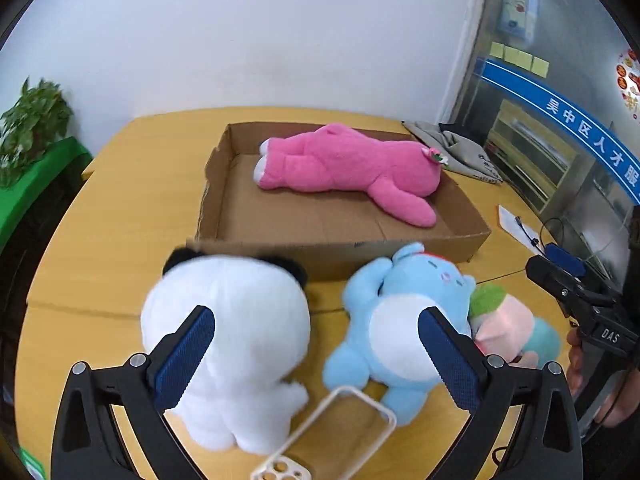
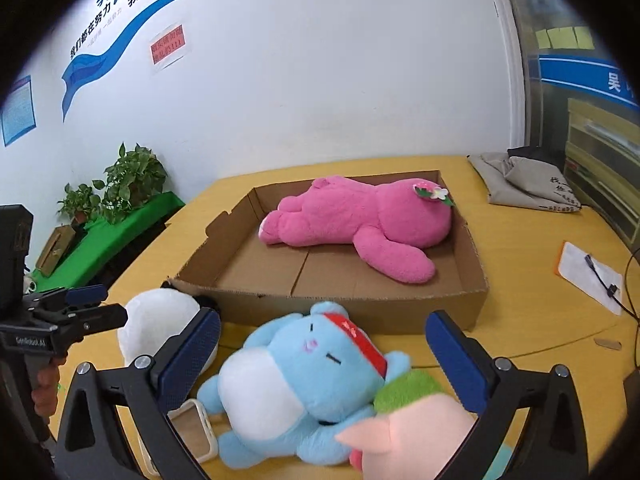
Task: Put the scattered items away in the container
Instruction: 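Open both tools, release the bear, and withdraw toward the remaining plush toys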
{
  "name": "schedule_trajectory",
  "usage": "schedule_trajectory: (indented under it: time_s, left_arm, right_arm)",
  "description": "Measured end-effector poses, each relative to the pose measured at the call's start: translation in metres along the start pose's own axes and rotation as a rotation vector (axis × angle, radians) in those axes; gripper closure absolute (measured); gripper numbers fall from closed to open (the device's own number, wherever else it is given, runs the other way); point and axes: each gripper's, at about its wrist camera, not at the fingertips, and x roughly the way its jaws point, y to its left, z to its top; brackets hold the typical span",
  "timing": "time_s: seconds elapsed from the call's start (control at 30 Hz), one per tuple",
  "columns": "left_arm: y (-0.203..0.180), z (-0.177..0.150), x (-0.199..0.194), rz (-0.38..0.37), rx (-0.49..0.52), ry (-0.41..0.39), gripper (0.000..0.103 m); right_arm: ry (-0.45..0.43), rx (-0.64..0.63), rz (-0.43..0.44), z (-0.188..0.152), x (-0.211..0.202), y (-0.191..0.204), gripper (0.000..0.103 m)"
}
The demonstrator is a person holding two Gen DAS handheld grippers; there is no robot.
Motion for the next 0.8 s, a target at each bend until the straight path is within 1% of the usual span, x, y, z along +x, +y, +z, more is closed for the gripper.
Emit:
schedule_trajectory:
  time_s: [0.07, 0.1, 0.2, 0.27, 0.4, 0.5, 0.7, 0.8]
  left_arm:
    - [-0.002, -0.011, -0.001, -0.009, -0.027, -0.005, 0.0]
    - [-0.006, -0.015, 0.004, -0.013, -0.032, -0.007, 0.0]
    - [-0.014, -0.027, 0.009, -0.019, -0.036, -0.01, 0.0]
    - [-0.022, -0.032, 0.01, -0.029, -0.025, -0.012, 0.0]
    - [-0.036, -0.035, 0.008, -0.039, 0.008, -0.026, 0.0]
    - [-0.042, -0.034, 0.005, -0.036, 0.021, -0.057, 0.0]
    - [-0.045, -0.033, -0.003, -0.026, 0.027, -0.105, 0.0]
    - [-0.045, -0.034, -0.004, -0.024, 0.034, -0.107, 0.0]
  right_arm:
    - [0.006, -0.019, -0.021, -0.005, -0.003, 0.002, 0.0]
    - [0.008, -0.026, -0.034, -0.008, -0.006, 0.002, 0.0]
    - [0.015, -0.036, -0.066, -0.015, -0.012, 0.003, 0.0]
    - [0.012, -0.036, -0.067, -0.019, -0.014, 0.003, 0.0]
    - [0.019, -0.044, -0.07, -0.026, -0.014, 0.003, 0.0]
    - [0.023, -0.058, -0.078, -0.028, -0.013, 0.003, 0.0]
    - [0.025, -0.066, -0.087, -0.03, -0.012, 0.002, 0.0]
    - [0.027, -0.062, -0.086, -0.031, -0.011, 0.0, 0.0]
